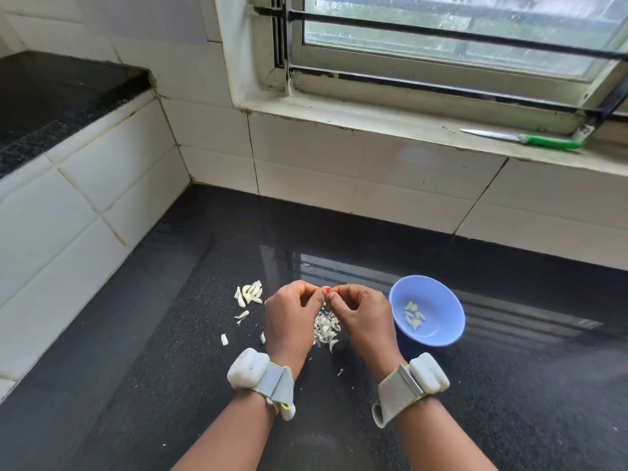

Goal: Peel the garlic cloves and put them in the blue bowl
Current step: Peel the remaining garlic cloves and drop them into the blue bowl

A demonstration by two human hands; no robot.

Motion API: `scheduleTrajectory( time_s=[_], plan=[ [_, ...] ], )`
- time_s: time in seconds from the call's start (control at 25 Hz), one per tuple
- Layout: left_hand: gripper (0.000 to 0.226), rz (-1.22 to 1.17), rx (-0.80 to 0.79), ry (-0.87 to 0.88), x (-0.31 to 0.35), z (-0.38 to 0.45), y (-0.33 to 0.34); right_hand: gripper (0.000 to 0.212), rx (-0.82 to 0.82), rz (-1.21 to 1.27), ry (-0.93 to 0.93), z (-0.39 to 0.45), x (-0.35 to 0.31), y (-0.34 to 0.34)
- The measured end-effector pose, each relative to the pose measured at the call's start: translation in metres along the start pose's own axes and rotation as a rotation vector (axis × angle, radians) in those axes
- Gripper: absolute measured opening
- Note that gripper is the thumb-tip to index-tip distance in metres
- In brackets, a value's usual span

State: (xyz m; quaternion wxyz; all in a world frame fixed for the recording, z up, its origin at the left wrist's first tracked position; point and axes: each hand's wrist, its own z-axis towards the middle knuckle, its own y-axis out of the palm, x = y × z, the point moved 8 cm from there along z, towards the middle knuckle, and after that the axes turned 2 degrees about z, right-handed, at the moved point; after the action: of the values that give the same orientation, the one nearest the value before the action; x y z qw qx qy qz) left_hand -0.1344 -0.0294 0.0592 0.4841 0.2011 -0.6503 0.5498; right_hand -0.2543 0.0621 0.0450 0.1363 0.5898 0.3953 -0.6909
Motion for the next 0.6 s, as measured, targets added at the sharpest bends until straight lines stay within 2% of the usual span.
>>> scheduleTrajectory(
  time_s=[0.12, 0.36, 0.6],
  plan=[
    [0.011, -0.014, 0.022, 0.047, -0.001, 0.0, 0.0, 0.015, -0.07, 0.039, 0.043, 0.003, 0.004, 0.006],
    [0.007, -0.165, 0.013, 0.024, -0.003, -0.001, 0.002, 0.018, -0.17, 0.576, 0.285, -0.002, 0.019, 0.022],
    [0.006, -0.244, 0.003, -0.034, -0.01, -0.003, 0.01, 0.024, -0.111, 0.643, 0.329, -0.007, 0.02, 0.025]
  ],
)
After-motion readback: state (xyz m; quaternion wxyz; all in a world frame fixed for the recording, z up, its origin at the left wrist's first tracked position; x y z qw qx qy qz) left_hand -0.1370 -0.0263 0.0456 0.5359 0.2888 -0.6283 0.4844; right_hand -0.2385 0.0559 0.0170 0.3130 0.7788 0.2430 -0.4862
